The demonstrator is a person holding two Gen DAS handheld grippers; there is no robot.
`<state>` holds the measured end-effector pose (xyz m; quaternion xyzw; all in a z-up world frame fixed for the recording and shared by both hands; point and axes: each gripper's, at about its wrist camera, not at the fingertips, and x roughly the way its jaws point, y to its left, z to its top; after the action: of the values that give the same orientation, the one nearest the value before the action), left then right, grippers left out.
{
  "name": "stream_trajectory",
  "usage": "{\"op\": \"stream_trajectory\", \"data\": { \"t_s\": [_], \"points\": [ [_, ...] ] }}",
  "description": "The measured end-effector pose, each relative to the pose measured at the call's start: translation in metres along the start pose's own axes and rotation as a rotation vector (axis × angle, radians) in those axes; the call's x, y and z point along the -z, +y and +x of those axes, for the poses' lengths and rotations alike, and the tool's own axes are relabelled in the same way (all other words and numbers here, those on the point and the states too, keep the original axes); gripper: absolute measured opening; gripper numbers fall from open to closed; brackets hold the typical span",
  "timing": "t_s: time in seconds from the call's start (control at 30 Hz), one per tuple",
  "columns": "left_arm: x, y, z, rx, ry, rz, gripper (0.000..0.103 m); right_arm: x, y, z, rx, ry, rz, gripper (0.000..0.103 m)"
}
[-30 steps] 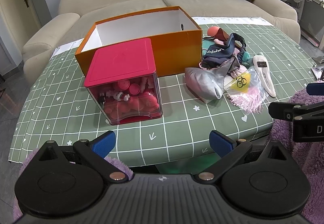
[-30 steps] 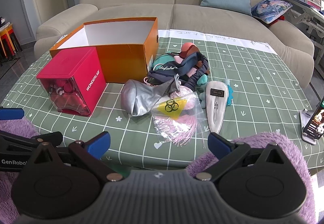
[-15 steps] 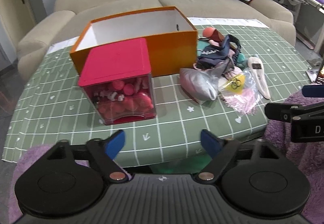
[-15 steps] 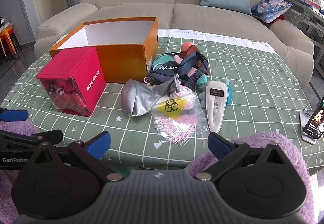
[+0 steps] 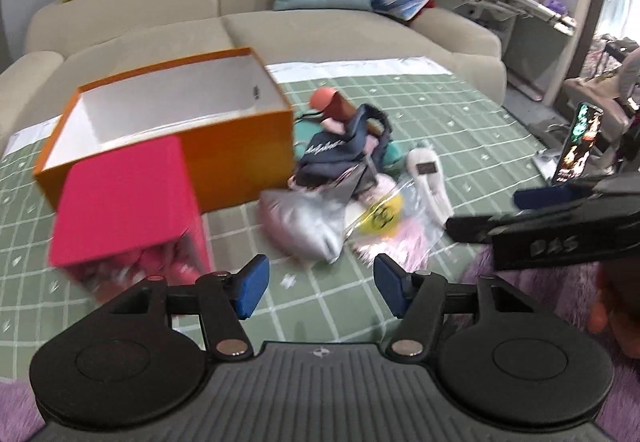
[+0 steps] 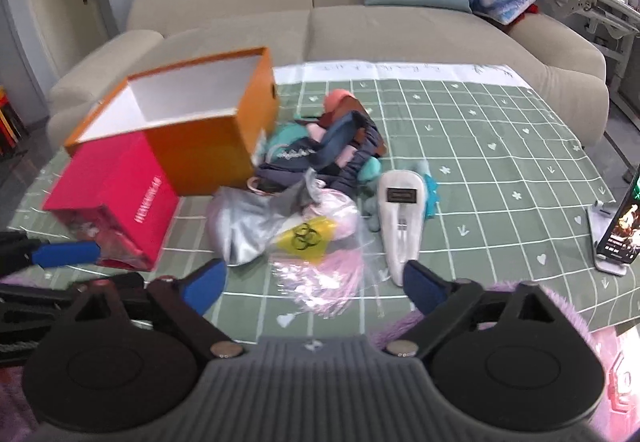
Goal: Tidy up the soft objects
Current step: 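Grasp the silver fabric bag with the left tool while the right tool reaches the plastic bag, then grasp the clear plastic bag with yellow label with the right tool while left holds silver bag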
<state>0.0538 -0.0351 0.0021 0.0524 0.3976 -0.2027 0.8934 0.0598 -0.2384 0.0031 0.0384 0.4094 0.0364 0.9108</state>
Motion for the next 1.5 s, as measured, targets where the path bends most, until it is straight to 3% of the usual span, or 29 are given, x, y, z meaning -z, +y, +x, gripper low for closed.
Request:
{"op": "stream_trajectory", "data": {
  "t_s": [0.13, 0.33, 0.43, 0.67, 0.83, 0.97, 1.07, 1.13, 1.2, 1.27, 1.3, 1.5],
  "points": [
    [-0.011, 0.001, 0.021, 0.03, 0.023, -0.01, 0.073, -0.007, -0.01, 0.023, -0.01, 0.059, 0.032, 0.084],
    [-0.023, 0.015, 0.061, 0.022, 0.079, -0.173, 0.073, -0.015, -0.025, 0.057, -0.01, 0.129, 0.129, 0.079],
    [-0.027, 0.024, 0.081, 0.02, 0.11, -0.26, 0.075, -0.018, -0.022, 0.071, -0.017, 0.135, 0.114, 0.074],
    [-0.033, 0.035, 0.112, -0.05, 0.146, -0.304, 0.076, -0.027, -0.025, 0.104, -0.006, 0.138, 0.1, 0.072],
    [-0.028, 0.043, 0.128, -0.045, 0.192, -0.341, 0.075, -0.031, -0.024, 0.125, -0.018, 0.153, 0.082, 0.071],
    [-0.026, 0.045, 0.134, -0.033, 0.202, -0.336, 0.074, -0.03, -0.022, 0.134, -0.044, 0.17, 0.069, 0.053],
    [-0.024, 0.045, 0.139, -0.025, 0.222, -0.338, 0.059, -0.029, -0.017, 0.138, -0.052, 0.188, 0.051, 0.041],
    [-0.023, 0.045, 0.14, -0.038, 0.223, -0.331, 0.038, -0.028, -0.016, 0.139, -0.055, 0.187, 0.044, 0.031],
    [-0.023, 0.046, 0.137, -0.047, 0.21, -0.324, 0.027, -0.027, -0.016, 0.141, -0.055, 0.194, 0.043, 0.015],
    [-0.023, 0.046, 0.131, -0.04, 0.191, -0.316, 0.014, -0.028, -0.016, 0.141, -0.055, 0.188, 0.047, 0.006],
    [-0.024, 0.045, 0.128, -0.04, 0.181, -0.311, 0.01, -0.028, -0.016, 0.139, -0.057, 0.181, 0.049, 0.0],
    [-0.024, 0.04, 0.102, -0.037, 0.134, -0.29, 0.004, -0.028, -0.011, 0.122, -0.076, 0.124, 0.023, 0.0]
  ]
}}
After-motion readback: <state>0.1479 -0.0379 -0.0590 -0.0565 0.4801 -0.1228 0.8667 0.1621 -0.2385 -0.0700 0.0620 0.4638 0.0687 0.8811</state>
